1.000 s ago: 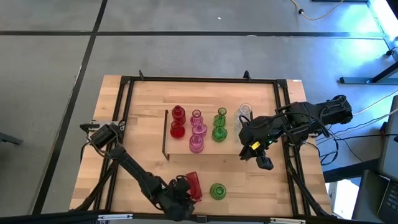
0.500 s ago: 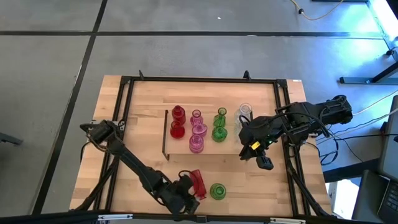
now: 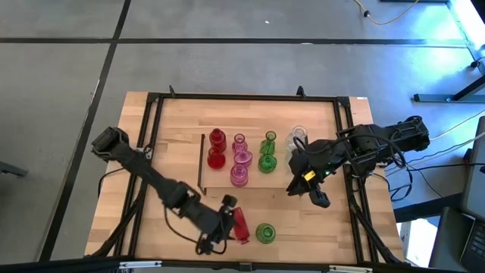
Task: Sort vases onto shelf
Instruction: Put the red vase on the shelf aligned with the other red vases
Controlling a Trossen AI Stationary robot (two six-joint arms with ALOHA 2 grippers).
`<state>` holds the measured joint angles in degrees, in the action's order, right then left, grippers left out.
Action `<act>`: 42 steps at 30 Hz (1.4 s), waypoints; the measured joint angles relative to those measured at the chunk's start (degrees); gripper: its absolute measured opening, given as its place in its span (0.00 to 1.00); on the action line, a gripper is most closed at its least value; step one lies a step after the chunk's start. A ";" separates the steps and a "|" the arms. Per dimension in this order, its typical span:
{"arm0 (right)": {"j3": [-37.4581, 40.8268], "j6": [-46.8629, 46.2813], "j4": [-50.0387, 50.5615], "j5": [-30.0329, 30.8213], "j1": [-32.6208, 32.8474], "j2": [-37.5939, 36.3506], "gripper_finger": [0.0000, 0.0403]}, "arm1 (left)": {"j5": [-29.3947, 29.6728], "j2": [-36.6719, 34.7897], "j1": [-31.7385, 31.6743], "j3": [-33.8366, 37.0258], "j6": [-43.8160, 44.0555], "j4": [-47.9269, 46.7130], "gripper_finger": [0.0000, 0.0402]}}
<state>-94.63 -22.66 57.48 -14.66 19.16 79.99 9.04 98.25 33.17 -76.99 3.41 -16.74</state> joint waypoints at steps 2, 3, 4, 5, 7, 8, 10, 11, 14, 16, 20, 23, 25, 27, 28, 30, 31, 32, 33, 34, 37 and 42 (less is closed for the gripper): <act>0.00 -1.47 -0.43 0.05 0.00 0.00 0.10 | -2.56 0.34 -2.10 0.00 -4.58 -3.20 0.43; 0.00 -2.42 -0.53 0.15 0.00 0.00 0.10 | -3.72 0.42 -3.09 0.00 -6.31 -5.29 0.43; 0.00 -3.15 -0.44 0.69 0.02 0.00 0.10 | -4.61 0.48 -3.95 0.00 -8.14 -7.43 0.43; 0.00 -4.05 -0.40 1.32 0.02 0.00 0.10 | -5.58 0.49 -4.79 0.06 -10.05 -9.22 0.43; 0.00 -4.57 -0.42 1.89 0.02 0.00 0.10 | -8.20 0.49 -6.22 0.07 -14.74 -11.36 0.43; 0.00 -4.58 -0.43 2.13 0.02 0.00 0.10 | -9.38 0.49 -6.69 0.07 -16.90 -12.04 0.43; 0.00 -4.55 -0.42 2.74 0.01 0.00 0.10 | -11.42 1.40 -7.26 0.02 -20.09 -12.36 0.43; 0.00 -4.54 -0.44 3.21 0.01 0.00 0.10 | -12.08 1.98 -7.43 0.00 -20.95 -12.47 0.44; 0.00 -4.24 -0.44 5.19 -0.02 0.00 0.10 | -13.31 4.85 -7.45 0.02 -22.04 -12.93 0.46; 0.00 -4.16 -0.37 6.43 -0.01 0.00 0.10 | -13.27 6.63 -7.31 0.02 -21.95 -12.84 0.49; 0.00 -4.36 -0.40 6.79 -0.02 0.00 0.10 | -10.63 8.53 -7.10 0.09 -21.66 -10.88 0.58; 0.00 -4.43 -0.40 7.62 -0.02 0.00 0.10 | -6.87 8.57 -7.35 0.09 -24.15 -6.73 0.66; 0.00 -4.47 -0.40 7.65 -0.02 0.00 0.10 | -4.96 8.57 -7.69 0.09 -28.72 -3.38 0.71; 0.00 -4.51 -0.40 7.64 -0.02 0.00 0.10 | -4.74 8.57 -7.99 0.07 -33.81 -0.45 0.75; 0.00 -4.51 -0.40 7.62 -0.02 0.00 0.10 | -5.04 8.63 -8.11 0.02 -35.41 0.40 0.76; 0.00 -4.56 -0.38 7.60 -0.02 0.00 0.10 | -5.64 9.34 -8.44 -0.04 -37.11 0.37 0.78; 0.00 -4.74 -0.40 7.58 -0.04 0.00 0.10 | -6.10 9.67 -8.44 -0.04 -37.53 -1.03 0.78; 0.00 -5.31 -0.34 7.40 -0.04 0.00 0.10 | -7.22 10.23 -8.46 0.01 -37.97 -2.39 0.78; 0.00 -5.52 -0.33 7.12 -0.04 0.00 0.10 | -8.18 10.59 -8.43 0.02 -38.40 -3.18 0.78; 0.00 -5.64 -0.35 6.67 -0.04 0.00 0.10 | -8.82 10.89 -8.24 0.02 -38.94 -4.09 0.77; 0.00 -5.63 -0.34 6.12 -0.04 0.00 0.10 | -10.12 11.91 -7.55 0.02 -42.32 -5.59 0.76; 0.00 -5.63 -0.35 6.12 -0.04 0.00 0.10 | -9.60 14.63 -6.16 0.02 -47.45 -5.92 0.77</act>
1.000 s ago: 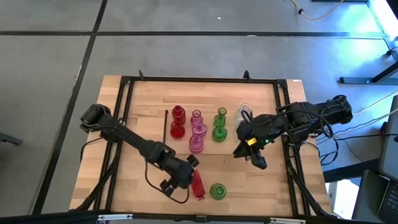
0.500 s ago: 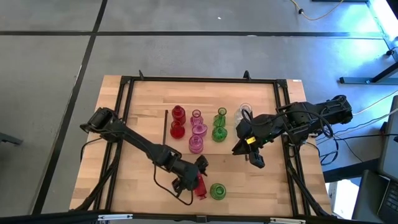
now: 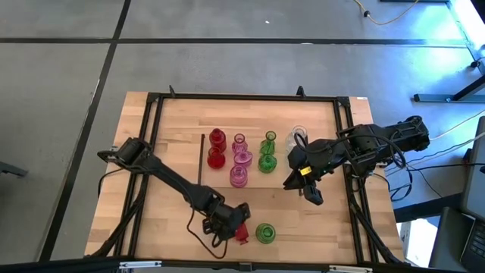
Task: Sort vases onto shelf
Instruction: Put the red vase on the shelf aligned with the other red vases
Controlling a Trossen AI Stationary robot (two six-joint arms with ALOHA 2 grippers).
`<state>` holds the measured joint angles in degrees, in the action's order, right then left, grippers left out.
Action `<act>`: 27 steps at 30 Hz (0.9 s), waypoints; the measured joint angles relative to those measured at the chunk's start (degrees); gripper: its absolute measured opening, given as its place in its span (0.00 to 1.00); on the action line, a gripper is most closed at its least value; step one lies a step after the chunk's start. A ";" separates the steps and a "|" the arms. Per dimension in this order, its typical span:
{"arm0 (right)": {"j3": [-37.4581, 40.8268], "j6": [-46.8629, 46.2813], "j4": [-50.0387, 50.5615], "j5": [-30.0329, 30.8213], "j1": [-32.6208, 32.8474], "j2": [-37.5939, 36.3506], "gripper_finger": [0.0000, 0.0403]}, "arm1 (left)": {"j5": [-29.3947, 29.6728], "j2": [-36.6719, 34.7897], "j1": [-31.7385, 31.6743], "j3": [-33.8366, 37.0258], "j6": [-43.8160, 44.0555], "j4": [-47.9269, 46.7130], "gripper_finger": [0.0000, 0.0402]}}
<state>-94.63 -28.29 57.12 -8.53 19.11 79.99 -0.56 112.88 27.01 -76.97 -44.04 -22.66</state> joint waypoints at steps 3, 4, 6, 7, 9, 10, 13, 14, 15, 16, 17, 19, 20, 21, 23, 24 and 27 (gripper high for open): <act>0.00 0.00 0.02 -0.02 0.00 0.00 0.10 | 2.85 1.44 0.74 0.00 -1.47 0.22 0.77; 0.00 0.00 0.01 -0.02 0.00 -0.01 0.10 | 4.72 2.00 0.99 0.00 -1.80 0.28 0.77; 0.00 0.00 0.02 -0.02 0.04 0.00 0.10 | 7.25 2.45 1.15 0.01 -2.17 0.09 0.77; 0.00 0.02 0.02 -0.03 0.04 0.00 0.10 | 7.79 2.61 1.11 0.01 -2.18 0.16 0.77; 0.00 0.02 -0.02 -0.01 0.04 0.00 0.10 | 8.55 2.75 0.86 -0.55 -2.18 0.14 0.77; 0.00 0.02 0.02 -0.01 0.04 -0.01 0.10 | 8.70 2.80 0.74 -0.88 -2.18 0.14 0.77; 0.00 0.04 0.00 0.02 0.02 0.00 0.10 | 7.65 2.80 0.26 -2.02 -2.65 0.29 0.77; 0.00 0.04 0.00 0.02 0.02 0.00 0.10 | 7.27 2.80 0.20 -2.30 -2.23 0.13 0.77; 0.00 0.05 0.00 0.04 0.02 0.00 0.10 | 7.05 2.86 0.13 -2.63 -1.13 -0.78 0.76; 0.00 0.07 0.00 0.04 0.02 -0.02 0.10 | 6.92 3.33 0.10 -3.08 0.22 -1.80 0.75; 0.00 0.07 0.00 0.04 0.02 0.00 0.10 | 6.78 4.03 0.11 -3.88 1.57 -3.46 0.73; 0.00 0.09 0.02 0.10 0.02 -0.02 0.10 | 5.55 6.42 0.13 -6.10 3.89 -8.98 0.69; 0.00 0.09 -0.01 0.13 0.02 0.00 0.10 | 4.53 7.93 0.17 -7.46 5.08 -12.57 0.67; 0.00 0.10 -0.03 0.19 0.02 0.00 0.10 | 3.75 8.95 0.13 -8.75 5.97 -14.14 0.65; 0.00 0.09 -0.02 0.35 0.02 0.00 0.10 | 2.95 9.78 -0.58 -9.99 7.59 -15.20 0.61; 0.00 0.09 0.00 0.52 0.02 0.00 0.10 | 2.61 9.86 -0.95 -10.32 7.87 -15.23 0.60; 0.00 0.09 0.00 0.35 0.02 -0.02 0.10 | 2.25 10.04 -1.74 -11.00 8.78 -15.43 0.59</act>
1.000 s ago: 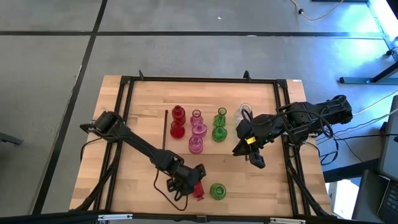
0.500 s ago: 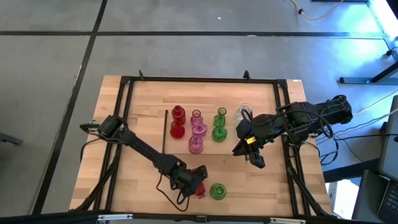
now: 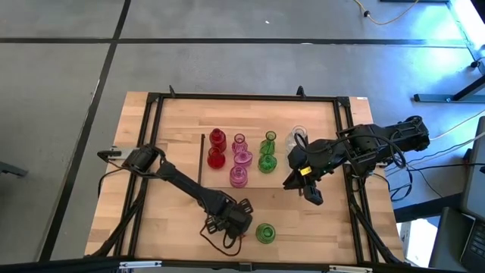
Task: Sort vases onto shelf
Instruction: Put the red vase on the shelf aligned with the other red vases
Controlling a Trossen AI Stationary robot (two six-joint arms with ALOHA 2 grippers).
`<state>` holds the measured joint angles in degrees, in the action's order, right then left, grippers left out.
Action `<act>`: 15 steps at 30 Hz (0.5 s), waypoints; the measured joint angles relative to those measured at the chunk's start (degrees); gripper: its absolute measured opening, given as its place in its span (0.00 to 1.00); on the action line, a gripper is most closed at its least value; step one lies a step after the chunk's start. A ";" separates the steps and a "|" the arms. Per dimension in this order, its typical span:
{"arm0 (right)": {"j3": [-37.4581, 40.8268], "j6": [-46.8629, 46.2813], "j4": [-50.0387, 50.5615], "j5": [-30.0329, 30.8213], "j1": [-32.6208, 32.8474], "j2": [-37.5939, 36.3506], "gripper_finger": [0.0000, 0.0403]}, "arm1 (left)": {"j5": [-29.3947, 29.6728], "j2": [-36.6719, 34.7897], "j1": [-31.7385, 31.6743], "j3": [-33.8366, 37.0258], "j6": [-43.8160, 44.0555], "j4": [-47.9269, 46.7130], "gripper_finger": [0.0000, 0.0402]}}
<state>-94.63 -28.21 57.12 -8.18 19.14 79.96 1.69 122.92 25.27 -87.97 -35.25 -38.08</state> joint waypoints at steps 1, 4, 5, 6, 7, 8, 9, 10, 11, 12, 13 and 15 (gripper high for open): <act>0.00 0.00 0.04 -0.18 0.00 0.00 0.10 | 0.05 0.07 -0.12 -0.33 0.84 -0.10 0.59; 0.00 0.00 0.06 -0.39 0.00 0.00 0.10 | 0.48 0.36 -0.21 -1.54 3.35 -0.59 0.59; 0.00 0.09 0.09 -0.39 0.00 0.01 0.10 | 0.91 0.44 -0.18 -2.11 4.39 -0.64 0.59; 0.00 0.25 0.06 -0.38 0.00 0.00 0.10 | 1.29 0.47 -0.09 -2.91 5.64 -0.49 0.59; 0.00 0.56 0.10 -0.39 0.00 0.01 0.10 | 1.98 0.47 0.09 -3.74 7.02 -0.33 0.59; 0.00 1.11 0.08 -0.39 0.00 0.00 0.10 | 2.87 0.46 0.23 -4.71 8.29 -0.35 0.59; 0.00 1.43 0.06 -0.38 0.00 0.02 0.10 | 3.77 0.36 0.25 -5.67 9.70 -0.44 0.59; 0.00 1.60 0.08 -0.38 0.00 0.01 0.10 | 4.18 0.29 0.25 -6.66 11.32 -0.58 0.59; 0.00 1.69 0.06 -0.40 0.00 0.00 0.10 | 4.49 0.17 0.30 -7.65 13.19 -1.04 0.59; 0.00 1.84 0.09 -0.38 0.00 0.00 0.10 | 4.71 0.10 0.29 -8.70 15.27 -2.07 0.59; 0.00 2.07 0.09 -0.40 0.00 0.00 0.10 | 4.74 0.01 0.19 -9.72 17.52 -2.94 0.59; 0.00 3.00 0.09 -0.40 0.00 0.00 0.10 | 4.92 -0.06 0.09 -12.10 21.25 -4.92 0.59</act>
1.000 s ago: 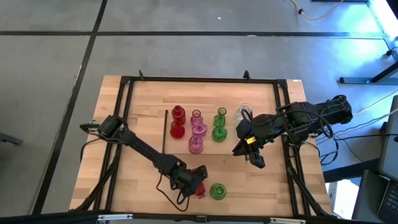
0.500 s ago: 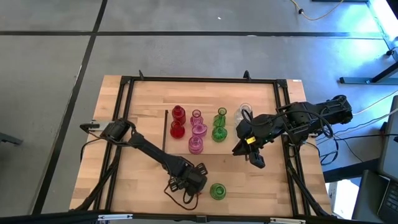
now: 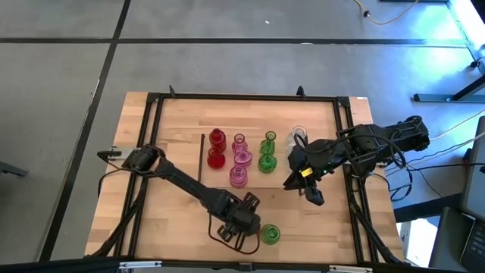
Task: Sort vases onto shelf
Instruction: Put the red vase on the shelf aligned with the other red vases
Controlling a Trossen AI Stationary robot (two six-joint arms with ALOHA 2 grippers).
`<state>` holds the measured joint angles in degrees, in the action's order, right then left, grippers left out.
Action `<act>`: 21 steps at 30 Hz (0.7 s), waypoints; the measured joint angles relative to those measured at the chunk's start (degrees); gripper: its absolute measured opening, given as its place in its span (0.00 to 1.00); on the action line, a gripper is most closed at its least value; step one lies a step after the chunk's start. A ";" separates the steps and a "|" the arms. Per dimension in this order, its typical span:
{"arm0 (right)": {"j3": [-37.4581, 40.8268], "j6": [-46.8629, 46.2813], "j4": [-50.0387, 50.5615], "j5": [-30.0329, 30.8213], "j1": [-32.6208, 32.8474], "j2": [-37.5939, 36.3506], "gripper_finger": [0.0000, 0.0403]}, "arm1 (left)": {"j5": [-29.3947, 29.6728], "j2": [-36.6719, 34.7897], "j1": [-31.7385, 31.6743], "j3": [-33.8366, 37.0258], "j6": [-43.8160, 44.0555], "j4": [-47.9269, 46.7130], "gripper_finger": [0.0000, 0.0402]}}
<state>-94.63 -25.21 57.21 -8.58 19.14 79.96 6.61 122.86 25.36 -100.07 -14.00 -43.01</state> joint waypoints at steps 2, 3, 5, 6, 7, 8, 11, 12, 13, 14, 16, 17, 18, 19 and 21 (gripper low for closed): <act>0.00 0.29 -0.01 -0.49 0.00 0.00 0.10 | 0.17 -0.47 0.04 -1.47 2.83 -3.18 0.59; 0.00 0.66 0.00 -0.99 0.00 0.00 0.10 | 0.31 -0.66 0.11 -1.69 4.33 -4.11 0.59; 0.00 1.63 -0.04 -1.52 0.00 0.00 0.10 | 0.03 -1.00 0.44 -1.88 7.63 -5.59 0.59; 0.00 1.91 0.00 -1.53 0.01 0.00 0.10 | -0.08 -1.02 0.68 -1.88 9.42 -7.25 0.59; 0.00 2.29 -0.03 -1.55 0.02 0.00 0.10 | -0.26 -1.12 1.00 -1.86 11.23 -9.05 0.59; 0.00 2.71 -0.06 -1.53 0.02 0.00 0.10 | -0.44 -1.50 1.49 -1.80 13.03 -10.64 0.59; 0.00 3.87 0.02 -1.55 0.02 -0.02 0.10 | -1.31 -2.90 3.34 -1.79 17.68 -11.78 0.59; 0.00 4.35 0.14 -1.61 0.02 -0.10 0.10 | -1.29 -3.58 4.22 -1.79 19.48 -11.75 0.59; 0.00 4.72 0.26 -1.87 0.02 -0.19 0.10 | -1.22 -4.46 4.96 -1.79 21.52 -11.31 0.59; 0.00 5.01 0.16 -2.10 0.00 -0.27 0.10 | -0.75 -5.46 5.77 -1.79 23.89 -10.66 0.59; 0.00 5.90 0.11 -2.43 -0.04 -0.44 0.10 | 1.96 -7.55 7.33 -1.79 30.30 -9.65 0.59; 0.00 6.08 0.00 -2.51 -0.04 -0.46 0.10 | 4.16 -8.64 7.96 -1.79 34.37 -9.49 0.59; 0.00 6.24 0.04 -2.53 -0.02 -0.46 0.10 | 6.62 -9.90 8.48 -1.79 38.43 -9.03 0.59; 0.00 6.47 0.01 -2.56 -0.02 -0.46 0.10 | 9.73 -11.11 9.34 -1.79 42.29 -8.45 0.59; 0.00 7.14 0.02 -2.56 -0.02 -0.46 0.10 | 18.23 -13.42 11.24 -1.79 50.33 -8.22 0.59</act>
<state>-94.63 -18.07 57.23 -11.14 19.11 79.50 24.84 109.44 36.60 -101.86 36.33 -51.23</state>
